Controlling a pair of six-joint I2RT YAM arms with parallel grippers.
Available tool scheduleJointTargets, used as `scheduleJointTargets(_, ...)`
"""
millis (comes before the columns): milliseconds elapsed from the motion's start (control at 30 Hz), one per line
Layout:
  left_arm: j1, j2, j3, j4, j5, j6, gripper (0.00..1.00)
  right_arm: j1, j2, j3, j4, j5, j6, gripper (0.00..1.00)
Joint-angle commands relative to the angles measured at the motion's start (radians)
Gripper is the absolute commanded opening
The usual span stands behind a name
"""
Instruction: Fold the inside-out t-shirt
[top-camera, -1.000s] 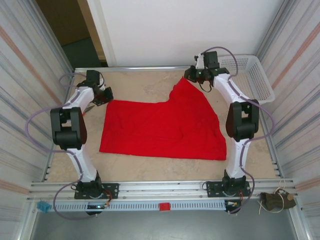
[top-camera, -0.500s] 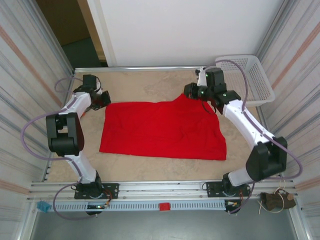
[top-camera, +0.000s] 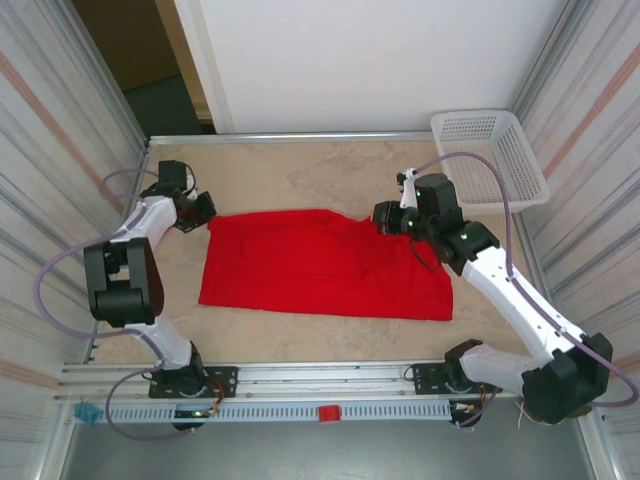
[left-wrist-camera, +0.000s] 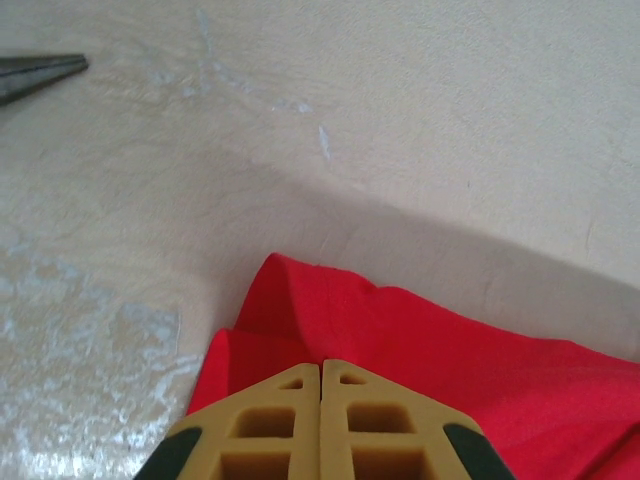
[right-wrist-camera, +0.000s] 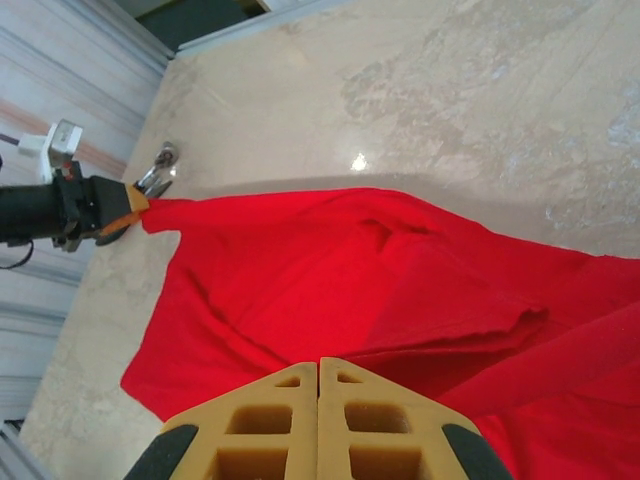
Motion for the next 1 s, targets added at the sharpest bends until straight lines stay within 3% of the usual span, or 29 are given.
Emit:
scheduleJointTargets(0, 0.008, -0.074, -0.053, 0.024, -0.010, -0.046, 0.00, 0.033, -0.062, -0.022, -0.046, 0.070, 0.037, 0.00)
scheduleJointTargets(233, 0.011, -0.147, -0.142, 0.042, -0.018, -0.067, 0.00, 0.081, -0.181, -0.095, -0.099, 0.139, 0.070, 0.00)
scheduleJointTargets(633, 0.014, -0.085, -0.151, 0.037, -0.037, -0.084, 0.00, 0.160, -0.348, -0.321, -0.142, 0.222, 0.207, 0.00)
scheduleJointTargets(967, 0.017, -0.166, -0.158, 0.023, -0.090, -0.098, 0.00, 0.167, -0.436, -0.303, -0.225, 0.296, 0.193, 0.00)
